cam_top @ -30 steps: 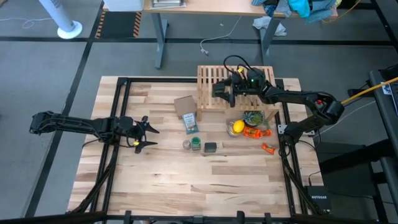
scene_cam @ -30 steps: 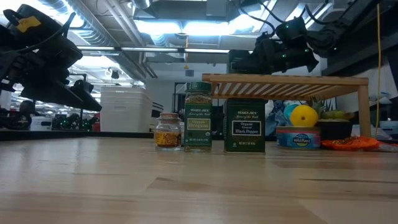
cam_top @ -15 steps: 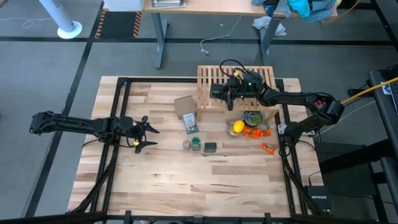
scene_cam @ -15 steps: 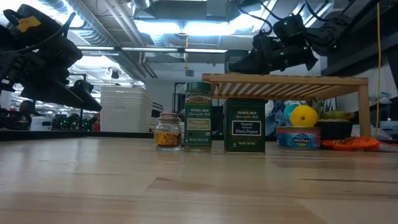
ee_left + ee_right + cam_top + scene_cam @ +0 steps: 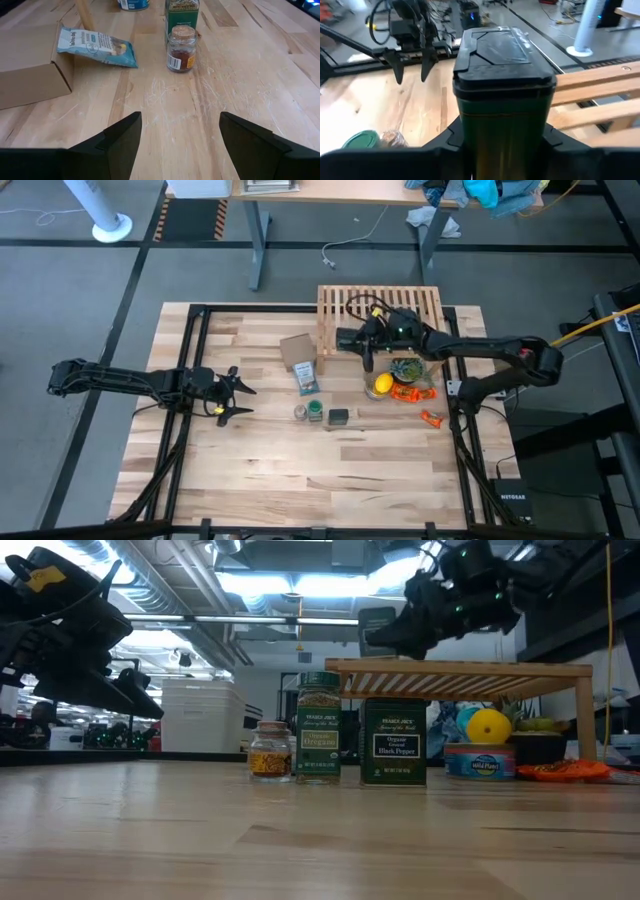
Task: Shelf spices
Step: Remove the black seasoning can from the shelf
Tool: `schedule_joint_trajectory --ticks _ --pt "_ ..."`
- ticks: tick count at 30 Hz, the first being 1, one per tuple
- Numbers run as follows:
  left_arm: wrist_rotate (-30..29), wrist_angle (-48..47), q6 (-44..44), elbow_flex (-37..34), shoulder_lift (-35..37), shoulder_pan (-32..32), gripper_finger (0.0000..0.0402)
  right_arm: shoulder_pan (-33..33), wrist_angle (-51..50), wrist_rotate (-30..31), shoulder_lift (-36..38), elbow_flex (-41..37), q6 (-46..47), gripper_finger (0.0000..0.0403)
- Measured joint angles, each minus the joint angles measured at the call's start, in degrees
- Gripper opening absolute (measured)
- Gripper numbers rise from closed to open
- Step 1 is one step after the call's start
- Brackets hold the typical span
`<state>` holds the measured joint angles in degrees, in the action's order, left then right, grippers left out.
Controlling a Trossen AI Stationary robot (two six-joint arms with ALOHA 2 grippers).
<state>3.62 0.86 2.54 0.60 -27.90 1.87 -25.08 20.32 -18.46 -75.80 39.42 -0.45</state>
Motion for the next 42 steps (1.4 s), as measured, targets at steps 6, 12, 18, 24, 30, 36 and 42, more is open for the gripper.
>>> schedule_joint_trajectory --ticks 6,12,18,24,30,36,42 --pt "0.0 0.0 0.0 0.0 0.0 0.0 0.0260 8.4 -9.0 13.3 6.8 -0.3 -1.7 0.0118" --pt "0.0 0.0 0.0 0.0 0.0 0.0 0.0260 17.1 -10.4 24.1 12.2 -3.5 0.2 0.0118" --pt "0.0 0.0 0.0 0.0 0.0 0.0 0.0260 25.6 -10.3 33.8 16.2 -8.8 4.1 0.0118" --pt "0.0 0.0 0.0 0.0 0.0 0.0 0.0260 33.4 -9.6 40.0 18.8 -13.6 10.8 0.0118" --pt "0.0 0.0 0.0 0.0 0.0 0.0 0.0260 42.3 -6.2 46.5 19.4 -17.3 15.9 0.0118" --pt "0.0 0.0 0.0 0.0 0.0 0.0 0.0260 50.5 -0.3 54.6 19.0 -22.5 21.4 0.0118" --pt "0.0 0.0 0.0 0.0 0.0 0.0 0.0260 54.9 7.7 58.4 13.6 -27.1 26.7 0.0118"
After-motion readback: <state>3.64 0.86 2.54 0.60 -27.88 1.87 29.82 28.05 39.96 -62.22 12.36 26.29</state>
